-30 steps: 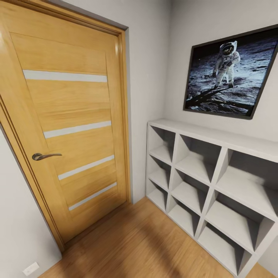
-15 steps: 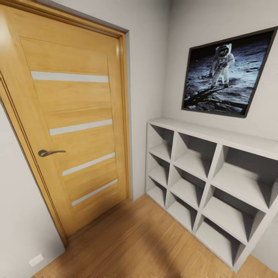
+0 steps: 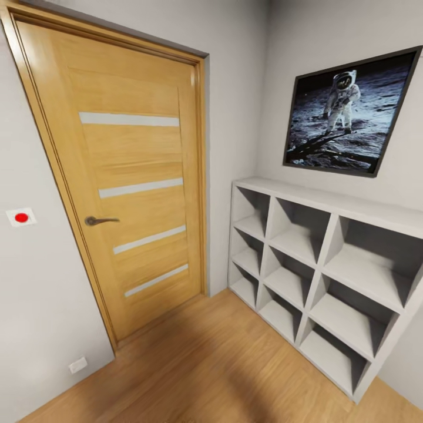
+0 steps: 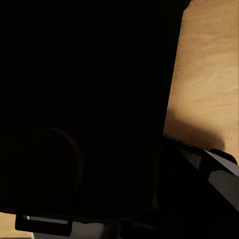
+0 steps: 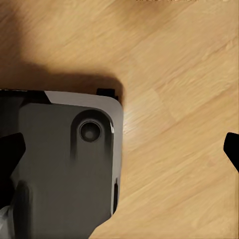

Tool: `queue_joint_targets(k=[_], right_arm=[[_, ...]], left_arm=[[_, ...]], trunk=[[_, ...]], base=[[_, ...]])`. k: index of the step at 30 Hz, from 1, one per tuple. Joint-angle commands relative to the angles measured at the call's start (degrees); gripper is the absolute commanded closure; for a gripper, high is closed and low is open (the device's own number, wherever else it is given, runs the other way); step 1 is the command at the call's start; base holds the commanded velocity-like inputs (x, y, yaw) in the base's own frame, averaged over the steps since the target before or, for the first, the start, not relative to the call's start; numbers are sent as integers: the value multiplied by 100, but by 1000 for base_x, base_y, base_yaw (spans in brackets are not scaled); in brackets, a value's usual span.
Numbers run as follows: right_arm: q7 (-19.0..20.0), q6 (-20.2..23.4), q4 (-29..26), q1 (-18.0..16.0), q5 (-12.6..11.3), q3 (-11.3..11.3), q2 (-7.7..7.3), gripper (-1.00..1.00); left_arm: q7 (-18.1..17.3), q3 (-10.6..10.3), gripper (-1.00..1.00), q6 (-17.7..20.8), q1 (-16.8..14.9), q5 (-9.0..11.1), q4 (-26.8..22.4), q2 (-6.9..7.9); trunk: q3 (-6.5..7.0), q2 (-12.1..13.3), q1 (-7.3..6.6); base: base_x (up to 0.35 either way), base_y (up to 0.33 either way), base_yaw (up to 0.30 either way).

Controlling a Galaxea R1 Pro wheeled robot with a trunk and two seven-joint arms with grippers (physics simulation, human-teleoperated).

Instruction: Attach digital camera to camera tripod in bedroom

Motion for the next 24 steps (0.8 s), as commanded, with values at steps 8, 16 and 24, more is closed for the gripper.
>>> queue_joint_targets(k=[8,16,24], right_arm=[[17,-35,18,-5,-24,46,-3,-100],[13,-35,18,-5,-24,47,-7,-100],[13,-35,18,-5,-24,47,-9,-100]], left_arm=[[-23,-47,100,-11,-2,44,7,11],[-11,-42,100,-11,-2,52,10,12],[331,10,100,-11,-2,409,8,13]], trunk=[[-1,-3,1],[-1,-3,1],[-1,-3,1]], base=[[-21,-12,270],[-1,0,276],[0,0,289]])
